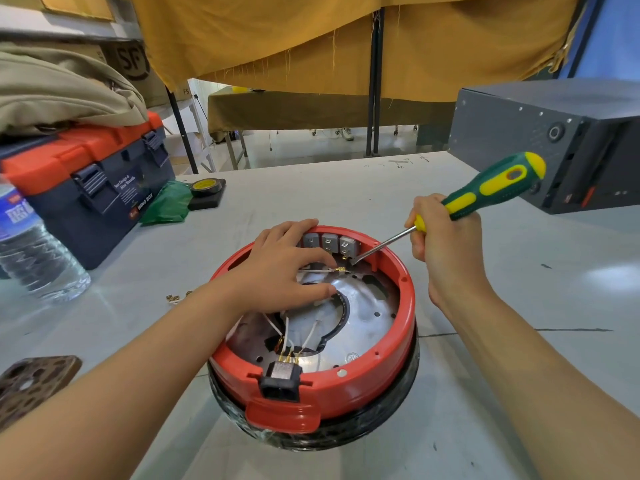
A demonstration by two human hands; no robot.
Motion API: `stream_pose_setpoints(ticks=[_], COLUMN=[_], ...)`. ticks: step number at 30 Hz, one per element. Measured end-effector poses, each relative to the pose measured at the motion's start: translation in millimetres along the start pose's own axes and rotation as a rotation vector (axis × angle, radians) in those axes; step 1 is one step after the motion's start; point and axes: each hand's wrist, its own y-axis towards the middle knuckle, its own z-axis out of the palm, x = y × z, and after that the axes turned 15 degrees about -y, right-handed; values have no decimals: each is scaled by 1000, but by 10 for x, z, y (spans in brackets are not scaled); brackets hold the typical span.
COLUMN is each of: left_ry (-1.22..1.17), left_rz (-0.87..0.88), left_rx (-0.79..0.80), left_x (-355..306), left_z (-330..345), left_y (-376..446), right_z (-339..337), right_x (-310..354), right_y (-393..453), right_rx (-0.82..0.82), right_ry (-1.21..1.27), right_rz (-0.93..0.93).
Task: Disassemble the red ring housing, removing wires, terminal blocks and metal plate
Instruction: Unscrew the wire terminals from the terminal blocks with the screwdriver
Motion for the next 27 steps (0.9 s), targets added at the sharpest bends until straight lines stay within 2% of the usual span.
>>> stream_pose_setpoints(ticks=[13,20,27], left_ry=[-165,31,23], left_rz=[-1,-128,-53], left_rx=[-148,-11,-42], left_x=[-92,-45,-36], left_z=[-128,-192,-146], left_y=[-7,-59,-106], right_z=[-49,-43,-34], right_x=[25,32,36], right_y=[-41,-58,-98], right_rx=[37,54,74], right_ry=[38,17,-29], right_rz=[-42,-75,-192])
